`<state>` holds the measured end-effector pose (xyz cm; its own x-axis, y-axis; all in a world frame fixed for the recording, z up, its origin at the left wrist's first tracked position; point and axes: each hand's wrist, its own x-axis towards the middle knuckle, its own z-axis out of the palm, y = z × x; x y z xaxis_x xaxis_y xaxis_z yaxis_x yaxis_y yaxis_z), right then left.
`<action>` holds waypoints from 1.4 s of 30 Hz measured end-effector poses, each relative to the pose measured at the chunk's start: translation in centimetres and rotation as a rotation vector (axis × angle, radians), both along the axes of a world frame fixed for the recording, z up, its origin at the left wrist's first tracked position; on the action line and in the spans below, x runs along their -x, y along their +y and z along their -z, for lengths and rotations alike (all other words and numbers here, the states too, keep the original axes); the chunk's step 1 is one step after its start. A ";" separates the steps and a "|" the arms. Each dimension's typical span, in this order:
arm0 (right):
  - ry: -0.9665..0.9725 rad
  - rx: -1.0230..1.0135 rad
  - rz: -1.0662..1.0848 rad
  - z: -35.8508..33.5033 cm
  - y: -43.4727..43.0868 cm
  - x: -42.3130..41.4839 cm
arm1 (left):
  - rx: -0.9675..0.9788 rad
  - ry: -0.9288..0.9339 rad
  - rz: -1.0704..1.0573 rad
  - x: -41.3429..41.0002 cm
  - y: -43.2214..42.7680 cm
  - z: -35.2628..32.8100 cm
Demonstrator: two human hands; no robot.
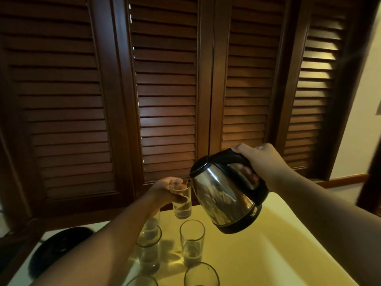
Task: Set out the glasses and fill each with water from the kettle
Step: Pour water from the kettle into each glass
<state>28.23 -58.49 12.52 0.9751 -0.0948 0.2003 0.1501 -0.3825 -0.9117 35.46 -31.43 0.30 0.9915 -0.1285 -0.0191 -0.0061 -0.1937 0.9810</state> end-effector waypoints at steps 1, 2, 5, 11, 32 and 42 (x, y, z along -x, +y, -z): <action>0.007 -0.036 0.005 0.6 -0.3 0.0 | 0.004 0.005 0.001 0.0 -0.2 -0.3; 0.014 -0.069 0.020 1.3 -0.7 0.0 | 0.006 0.010 0.025 0.1 -0.5 -0.6; 0.005 -0.156 0.062 3.2 -1.6 0.5 | -0.020 -0.007 0.148 0.2 -0.9 -1.0; -0.145 -0.331 0.102 6.3 -3.0 2.5 | -0.128 0.037 0.062 -0.8 -1.2 -0.1; -0.213 -0.463 0.241 11.4 -4.0 6.1 | -0.659 0.012 0.091 -1.9 -2.7 2.2; -0.171 -0.491 0.253 12.2 -4.5 6.3 | -0.668 0.001 0.089 -2.3 -2.9 2.6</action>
<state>21.94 -62.96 0.34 0.8674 -0.4428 0.2270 0.2702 0.0360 -0.9621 37.79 -34.36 -2.33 0.9777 -0.1698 -0.1234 -0.0495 -0.7575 0.6509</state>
